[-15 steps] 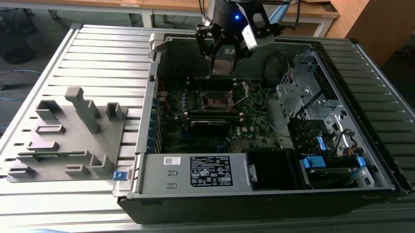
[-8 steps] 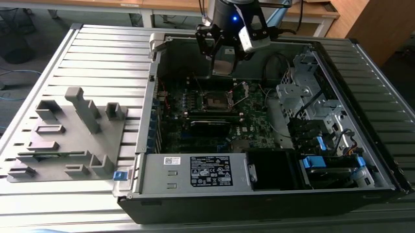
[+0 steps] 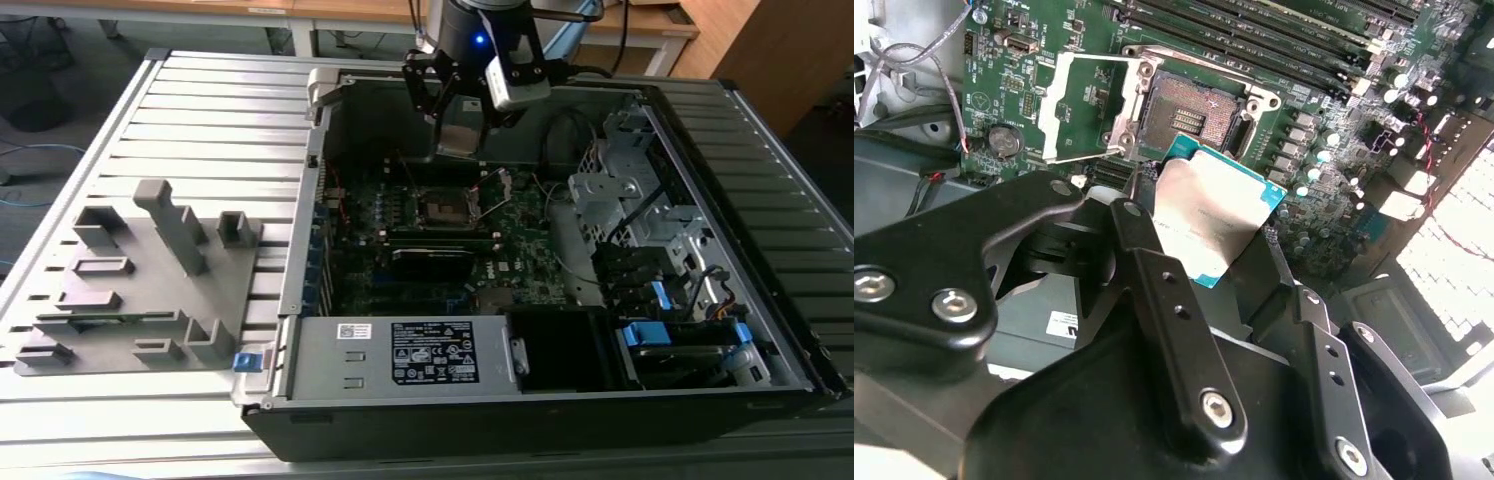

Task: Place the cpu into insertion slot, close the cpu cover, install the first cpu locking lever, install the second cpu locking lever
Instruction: 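Place the cpu into insertion slot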

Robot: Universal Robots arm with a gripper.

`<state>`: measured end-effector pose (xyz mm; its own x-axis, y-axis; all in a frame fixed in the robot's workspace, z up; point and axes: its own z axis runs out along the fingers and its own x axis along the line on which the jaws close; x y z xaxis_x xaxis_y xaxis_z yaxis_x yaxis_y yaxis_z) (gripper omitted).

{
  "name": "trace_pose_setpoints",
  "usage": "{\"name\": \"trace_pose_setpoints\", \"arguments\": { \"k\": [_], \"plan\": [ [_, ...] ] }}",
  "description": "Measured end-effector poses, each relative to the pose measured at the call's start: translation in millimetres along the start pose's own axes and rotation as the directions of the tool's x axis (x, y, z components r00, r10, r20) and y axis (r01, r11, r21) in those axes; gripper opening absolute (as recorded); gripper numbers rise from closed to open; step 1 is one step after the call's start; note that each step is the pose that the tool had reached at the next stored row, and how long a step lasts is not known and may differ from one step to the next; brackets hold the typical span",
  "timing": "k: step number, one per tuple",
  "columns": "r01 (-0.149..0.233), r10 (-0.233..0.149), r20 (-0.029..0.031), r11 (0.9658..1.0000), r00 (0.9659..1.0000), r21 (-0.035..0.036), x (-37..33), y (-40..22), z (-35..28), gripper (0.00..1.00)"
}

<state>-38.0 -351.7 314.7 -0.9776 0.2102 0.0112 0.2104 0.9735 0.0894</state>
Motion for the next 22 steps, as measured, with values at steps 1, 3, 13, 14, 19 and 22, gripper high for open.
{"name": "trace_pose_setpoints", "arguments": {
  "k": [1, 3, 13, 14, 19, 22],
  "plan": [
    [0.0, 0.0, 0.0, 1.0, 1.0, 0.0001, 0.0, 0.0, 0.1, 0.54],
    [0.0, 0.0, 0.0001, 1.0, 1.0, -0.0002, 0.0, 0.0, 0.7, 0.54],
    [0.0, 0.0, 0.0, 1.0, 1.0, -0.0001, 0.0, -0.2, 1.8, 0.54],
    [0.0, 0.0, 0.0, 1.0, 1.0, -0.0002, 0.0, -0.2, 1.9, 0.54],
    [-0.003, 0.003, 0.0002, 1.0, 1.0, -0.0001, 0.0, -0.2, 1.9, 0.54],
    [-0.011, 0.011, 0.001, 0.9999, 0.9999, -0.0003, 0.0, -0.2, 2.1, 0.54]
  ]
}}
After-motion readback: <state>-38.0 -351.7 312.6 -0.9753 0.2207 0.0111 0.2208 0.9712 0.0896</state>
